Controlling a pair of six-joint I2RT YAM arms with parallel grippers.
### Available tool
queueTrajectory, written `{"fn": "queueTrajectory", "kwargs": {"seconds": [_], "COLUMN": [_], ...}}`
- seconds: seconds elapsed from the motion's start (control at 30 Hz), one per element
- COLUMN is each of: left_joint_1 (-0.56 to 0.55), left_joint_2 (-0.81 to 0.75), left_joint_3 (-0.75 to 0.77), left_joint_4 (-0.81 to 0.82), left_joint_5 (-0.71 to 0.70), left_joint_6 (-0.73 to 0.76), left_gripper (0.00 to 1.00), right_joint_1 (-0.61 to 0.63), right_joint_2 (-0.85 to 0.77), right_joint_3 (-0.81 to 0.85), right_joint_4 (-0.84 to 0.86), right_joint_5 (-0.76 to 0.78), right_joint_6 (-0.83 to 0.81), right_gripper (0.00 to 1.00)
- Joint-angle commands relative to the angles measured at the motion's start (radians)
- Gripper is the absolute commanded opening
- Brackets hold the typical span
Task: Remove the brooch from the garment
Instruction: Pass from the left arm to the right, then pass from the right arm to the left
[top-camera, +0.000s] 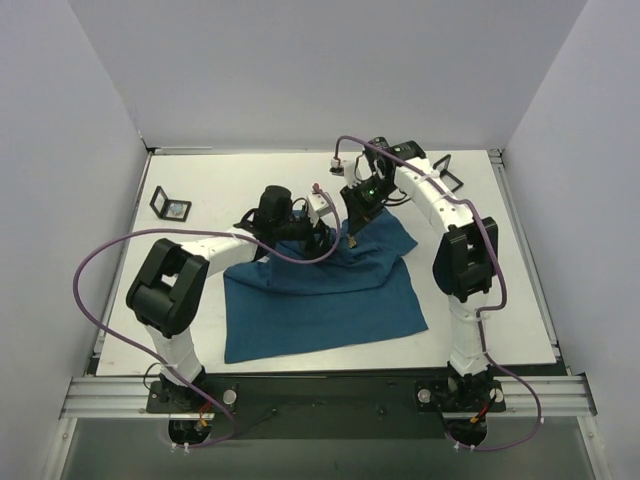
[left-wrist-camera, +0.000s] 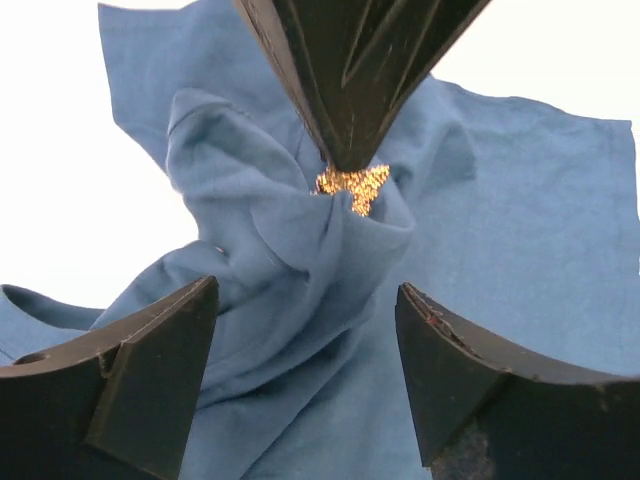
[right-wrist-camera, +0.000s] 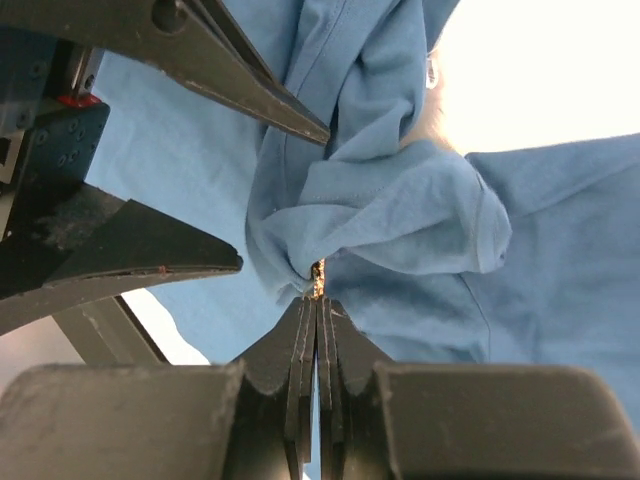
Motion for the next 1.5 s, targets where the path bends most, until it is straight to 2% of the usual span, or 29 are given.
{"fn": "queueTrajectory", "kwargs": {"seconds": [0.0, 0.1, 0.37, 0.57, 0.67, 0.8, 0.97, 1.0, 1.03, 1.13, 1.23, 1.3, 1.47], "left_joint_1": [-0.018, -0.031, -0.039, -0.041, -0.039, -0.038, -0.022, -0.015, -0.011, -0.004, -0.005, -0.005, -0.005], "left_joint_2": [-0.066, -0.063, -0.014, 0.029, 0.055, 0.080, 0.113, 0.119, 0.124, 0.146, 0.155, 0.153, 0.140], "left_joint_3": [0.057, 0.063, 0.113, 0.129, 0.121, 0.084, 0.067, 0.057, 0.052, 0.037, 0.028, 0.024, 0.021], "left_joint_4": [-0.017, -0.005, 0.017, 0.050, 0.082, 0.234, 0.401, 0.484, 0.524, 0.658, 0.701, 0.702, 0.637], "left_joint_5": [0.035, 0.051, 0.181, 0.307, 0.363, 0.422, 0.452, 0.462, 0.469, 0.498, 0.514, 0.515, 0.522], "left_joint_6": [-0.005, -0.021, -0.087, -0.119, -0.143, -0.235, -0.396, -0.425, -0.486, -0.579, -0.605, -0.605, -0.545], "left_gripper": [0.82, 0.83, 0.86, 0.87, 0.87, 0.85, 0.74, 0.70, 0.61, 0.50, 0.41, 0.32, 0.26], "right_joint_1": [0.018, 0.018, 0.021, 0.018, 0.007, -0.002, -0.001, -0.002, -0.002, -0.002, -0.004, -0.005, -0.021], "right_joint_2": [-0.043, -0.037, -0.010, 0.015, 0.023, 0.029, 0.024, 0.024, 0.024, 0.024, 0.023, 0.024, 0.029], "right_joint_3": [0.125, 0.147, 0.142, 0.197, 0.210, 0.202, 0.174, 0.171, 0.170, 0.164, 0.165, 0.165, 0.182], "right_joint_4": [-0.233, -0.330, -0.436, -0.508, -0.525, -0.549, -0.557, -0.559, -0.559, -0.565, -0.566, -0.568, -0.566], "right_joint_5": [0.082, 0.080, 0.046, -0.071, -0.120, -0.175, -0.204, -0.207, -0.210, -0.220, -0.224, -0.226, -0.232], "right_joint_6": [-0.060, -0.096, -0.149, -0.198, -0.208, -0.249, -0.275, -0.278, -0.283, -0.292, -0.298, -0.300, -0.298], "right_gripper": [0.00, 0.00, 0.00, 0.00, 0.00, 0.00, 0.00, 0.00, 0.00, 0.00, 0.00, 0.00, 0.00]}}
